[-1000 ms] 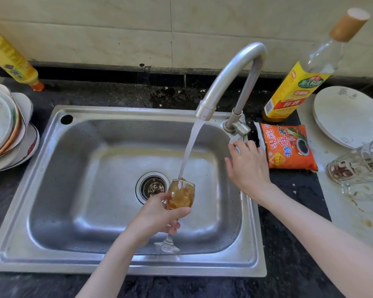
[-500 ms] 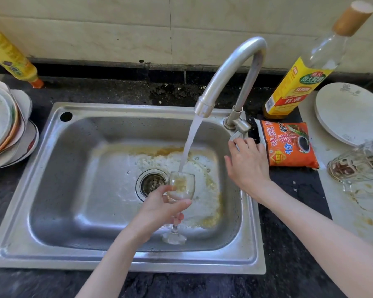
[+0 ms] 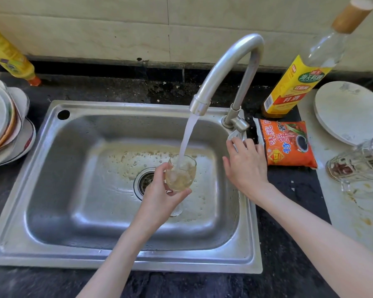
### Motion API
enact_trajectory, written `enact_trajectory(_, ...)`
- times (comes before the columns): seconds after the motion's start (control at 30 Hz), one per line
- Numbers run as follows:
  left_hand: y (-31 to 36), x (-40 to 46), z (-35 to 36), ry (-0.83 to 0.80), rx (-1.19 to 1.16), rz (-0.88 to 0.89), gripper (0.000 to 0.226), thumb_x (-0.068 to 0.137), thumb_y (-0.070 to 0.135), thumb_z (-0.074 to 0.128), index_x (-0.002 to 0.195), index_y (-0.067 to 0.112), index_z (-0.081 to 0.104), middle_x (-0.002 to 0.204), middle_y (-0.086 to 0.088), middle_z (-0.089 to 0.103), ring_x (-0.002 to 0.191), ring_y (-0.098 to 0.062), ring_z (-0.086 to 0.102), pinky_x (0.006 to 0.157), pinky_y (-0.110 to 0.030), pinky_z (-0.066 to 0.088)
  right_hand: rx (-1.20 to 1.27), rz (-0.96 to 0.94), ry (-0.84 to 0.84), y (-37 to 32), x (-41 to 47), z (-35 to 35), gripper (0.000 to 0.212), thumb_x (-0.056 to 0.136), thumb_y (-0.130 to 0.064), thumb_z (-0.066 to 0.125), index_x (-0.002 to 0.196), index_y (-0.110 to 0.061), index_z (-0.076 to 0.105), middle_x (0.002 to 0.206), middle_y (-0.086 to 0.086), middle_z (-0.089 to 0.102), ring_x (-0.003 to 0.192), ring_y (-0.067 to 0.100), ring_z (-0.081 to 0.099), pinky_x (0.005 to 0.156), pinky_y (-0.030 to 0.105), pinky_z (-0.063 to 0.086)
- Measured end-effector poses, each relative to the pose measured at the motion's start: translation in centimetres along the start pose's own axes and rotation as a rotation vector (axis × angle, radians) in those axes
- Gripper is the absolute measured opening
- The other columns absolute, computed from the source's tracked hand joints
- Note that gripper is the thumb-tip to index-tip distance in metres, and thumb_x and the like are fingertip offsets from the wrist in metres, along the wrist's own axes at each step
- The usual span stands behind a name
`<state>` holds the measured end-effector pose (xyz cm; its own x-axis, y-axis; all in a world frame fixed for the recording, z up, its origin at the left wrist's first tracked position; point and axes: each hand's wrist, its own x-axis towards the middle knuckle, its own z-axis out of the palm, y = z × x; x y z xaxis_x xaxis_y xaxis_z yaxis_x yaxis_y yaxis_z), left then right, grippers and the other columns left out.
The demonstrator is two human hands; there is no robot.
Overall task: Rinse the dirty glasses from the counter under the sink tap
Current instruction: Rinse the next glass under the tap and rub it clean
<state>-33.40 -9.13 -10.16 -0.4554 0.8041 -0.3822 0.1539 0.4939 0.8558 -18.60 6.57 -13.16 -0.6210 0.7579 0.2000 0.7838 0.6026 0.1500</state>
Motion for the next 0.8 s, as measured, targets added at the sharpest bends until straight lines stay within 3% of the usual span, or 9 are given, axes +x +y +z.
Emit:
enact_trajectory(0.2, 0.3, 0.3, 0.2, -0.010, -0.045, 0.023, 0.062, 0.072, 0.011, 0.078, 0.118, 0.030, 0.040, 0.108, 0.010, 0.062, 0.092, -0.010, 0.064, 0.089, -0.040, 0.051, -0.006, 0.008, -0.052, -0.1, 0.0, -0.2, 0.044, 0.070, -0.026, 0.074, 0.107, -0.003, 0.066, 0.101, 0.008, 0.066, 0.080, 0.027, 0.058, 0.064, 0.033, 0.041)
enact_trajectory(0.37, 0.4, 0.5, 0.4, 0.000, -0.058, 0.045, 0.059, 0.070, 0.007, 0.078, 0.104, 0.037, 0.041, 0.104, 0.009, 0.062, 0.091, -0.019, 0.064, 0.085, -0.045, 0.051, 0.004, 0.003, -0.043, -0.1, 0.1, -0.2, 0.043, 0.072, -0.027, 0.073, 0.106, -0.003, 0.066, 0.099, 0.008, 0.065, 0.079, 0.027, 0.058, 0.064, 0.034, 0.039)
enact_trajectory(0.57, 0.4, 0.4, 0.2, 0.011, -0.005, 0.053, 0.060, 0.070, 0.013, 0.079, 0.102, 0.043, 0.038, 0.106, 0.011, 0.059, 0.091, -0.017, 0.063, 0.086, -0.041, 0.051, -0.003, 0.000, -0.072, -0.1, 0.3, -0.7, 0.039, 0.073, -0.028, 0.073, 0.103, -0.004, 0.067, 0.094, 0.006, 0.065, 0.077, 0.025, 0.057, 0.064, 0.033, 0.038)
enact_trajectory(0.67, 0.5, 0.4, 0.0, 0.006, -0.018, -0.030, 0.059, 0.071, 0.017, 0.079, 0.111, 0.036, 0.041, 0.104, 0.008, 0.062, 0.083, -0.016, 0.065, 0.085, -0.043, 0.052, 0.024, 0.023, -0.160, -0.1, 0.2, -1.4, 0.040, 0.083, -0.032, 0.063, 0.113, -0.006, 0.063, 0.109, 0.006, 0.063, 0.092, 0.027, 0.055, 0.072, 0.036, 0.034)
enact_trajectory(0.8, 1.2, 0.1, -0.5, -0.105, -0.237, -0.328, 0.049, 0.077, 0.014, 0.074, 0.118, 0.010, 0.046, 0.096, -0.009, 0.064, 0.063, -0.021, 0.062, 0.070, -0.041, 0.058, 0.256, -0.033, -0.360, -1.1, -0.4, -4.0, 0.044, 0.097, -0.036, 0.038, 0.136, -0.016, 0.046, 0.137, 0.001, 0.050, 0.123, 0.021, 0.045, 0.095, 0.038, 0.032)
